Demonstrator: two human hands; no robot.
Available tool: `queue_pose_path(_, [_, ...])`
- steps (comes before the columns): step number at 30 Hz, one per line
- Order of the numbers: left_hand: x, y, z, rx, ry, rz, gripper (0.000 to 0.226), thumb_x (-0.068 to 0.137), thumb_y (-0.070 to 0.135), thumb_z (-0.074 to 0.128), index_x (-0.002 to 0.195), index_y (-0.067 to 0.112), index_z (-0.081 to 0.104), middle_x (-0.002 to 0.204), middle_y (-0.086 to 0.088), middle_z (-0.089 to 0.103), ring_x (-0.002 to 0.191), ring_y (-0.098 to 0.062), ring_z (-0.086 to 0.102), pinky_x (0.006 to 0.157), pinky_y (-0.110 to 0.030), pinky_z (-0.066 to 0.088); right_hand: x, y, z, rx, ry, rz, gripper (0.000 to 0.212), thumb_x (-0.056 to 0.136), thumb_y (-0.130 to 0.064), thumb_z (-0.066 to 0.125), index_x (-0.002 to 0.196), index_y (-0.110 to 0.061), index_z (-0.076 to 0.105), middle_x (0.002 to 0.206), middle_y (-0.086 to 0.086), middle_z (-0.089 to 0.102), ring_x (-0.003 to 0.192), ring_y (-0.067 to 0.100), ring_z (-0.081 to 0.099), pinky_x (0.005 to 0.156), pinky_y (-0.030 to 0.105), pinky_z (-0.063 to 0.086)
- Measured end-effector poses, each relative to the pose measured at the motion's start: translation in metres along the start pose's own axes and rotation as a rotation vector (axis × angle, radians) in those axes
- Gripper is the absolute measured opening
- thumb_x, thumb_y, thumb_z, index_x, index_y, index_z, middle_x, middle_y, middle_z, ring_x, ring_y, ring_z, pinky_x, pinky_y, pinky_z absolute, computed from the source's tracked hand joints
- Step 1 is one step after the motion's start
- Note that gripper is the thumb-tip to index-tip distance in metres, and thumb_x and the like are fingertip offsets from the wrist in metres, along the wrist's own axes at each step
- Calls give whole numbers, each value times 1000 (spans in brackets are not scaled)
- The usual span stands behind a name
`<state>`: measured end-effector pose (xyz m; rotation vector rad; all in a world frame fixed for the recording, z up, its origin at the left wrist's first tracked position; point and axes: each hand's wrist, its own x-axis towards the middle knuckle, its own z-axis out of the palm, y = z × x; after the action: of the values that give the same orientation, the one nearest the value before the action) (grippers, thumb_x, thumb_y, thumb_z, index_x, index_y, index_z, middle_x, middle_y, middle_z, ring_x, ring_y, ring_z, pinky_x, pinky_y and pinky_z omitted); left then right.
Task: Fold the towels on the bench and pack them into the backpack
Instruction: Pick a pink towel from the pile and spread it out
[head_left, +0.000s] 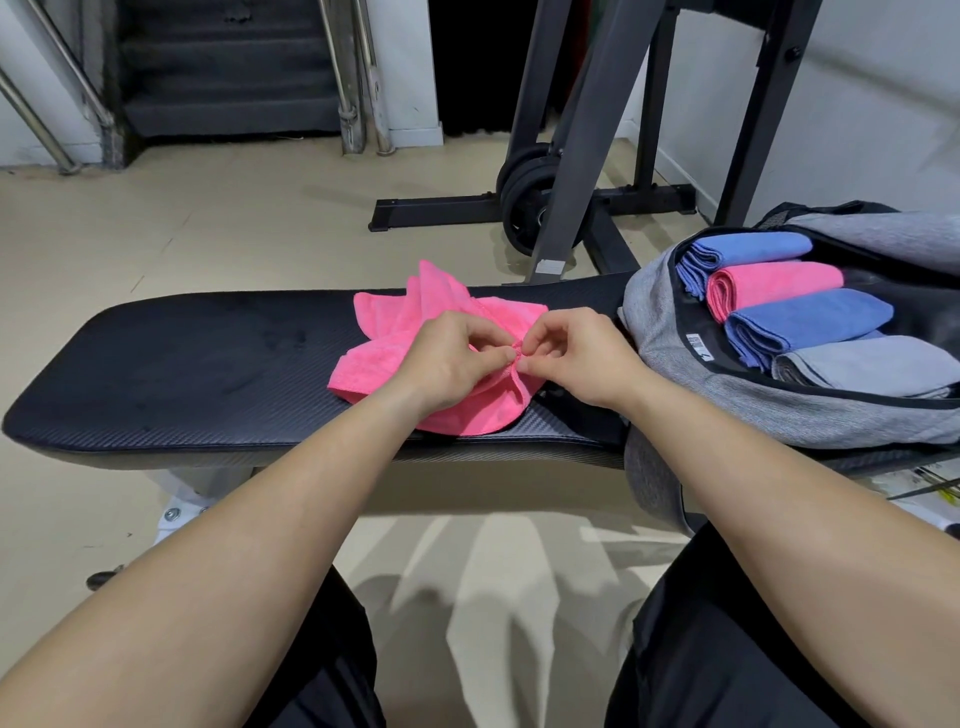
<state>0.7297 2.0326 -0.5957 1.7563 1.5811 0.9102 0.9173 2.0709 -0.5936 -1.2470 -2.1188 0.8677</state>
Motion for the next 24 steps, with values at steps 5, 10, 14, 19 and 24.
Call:
queue_pose_path(5, [0, -1, 0, -8, 1, -21, 6, 89, 21, 74, 92, 23, 78, 70, 14, 67, 56, 7, 54, 65, -18, 44, -1, -1, 5, 10, 8, 23, 23, 74, -14, 88, 76, -21, 66, 67, -8, 66, 60, 4, 62, 66, 23, 54])
queue_pose_path(10, [0, -1, -2, 38, 15, -23, 9, 89, 22, 74, 96, 22, 78, 75, 17, 67, 59, 12, 56, 62, -11, 41, 1, -3, 7, 39, -14, 9, 24, 81, -10, 80, 85, -24, 61, 72, -9, 63, 56, 1, 53, 64, 19, 46])
queue_pose_path(14, [-1, 1, -2, 53, 0, 11, 8, 89, 21, 73, 95, 22, 79, 79, 16, 70, 63, 12, 58, 63, -9, 43, 0, -3, 3, 49, -16, -16, 22, 83, -10, 76, 91, -26, 65, 72, -12, 62, 54, 0, 51, 63, 16, 43])
queue_pose_path(19, [-2, 0, 0, 39, -6, 23, 9, 89, 20, 73, 95, 21, 80, 77, 17, 70, 63, 11, 57, 65, -15, 42, 0, 0, 3, 76, -5, -6, 15, 82, -11, 77, 89, -22, 69, 71, -11, 63, 56, 0, 51, 66, 18, 46])
queue_pose_path(24, [-2, 0, 0, 27, -11, 20, 11, 89, 19, 73, 97, 21, 80, 80, 15, 72, 64, 10, 57, 64, -15, 42, 2, 1, 3, 89, 14, -2, 12, 82, -13, 77, 86, -22, 70, 72, -10, 64, 60, 4, 53, 69, 25, 49])
